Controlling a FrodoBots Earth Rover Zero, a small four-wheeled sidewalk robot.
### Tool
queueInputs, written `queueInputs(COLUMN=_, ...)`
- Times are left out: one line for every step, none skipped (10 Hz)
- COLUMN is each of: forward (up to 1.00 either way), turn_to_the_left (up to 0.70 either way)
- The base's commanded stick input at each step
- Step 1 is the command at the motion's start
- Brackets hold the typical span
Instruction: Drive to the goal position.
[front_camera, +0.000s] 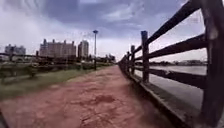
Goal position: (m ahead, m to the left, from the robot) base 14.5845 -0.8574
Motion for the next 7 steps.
queueInputs(forward=1.00, turn_to_the_left=0.00)
queueInputs(forward=1.00, turn_to_the_left=0.00)
queueInputs(forward=1.00, turn_to_the_left=0.00)
queueInputs(forward=1.00, turn_to_the_left=0.00)
queueInputs(forward=1.00, turn_to_the_left=0.00)
queueInputs(forward=1.00, turn_to_the_left=0.00)
queueInputs(forward=1.00, turn_to_the_left=0.00)
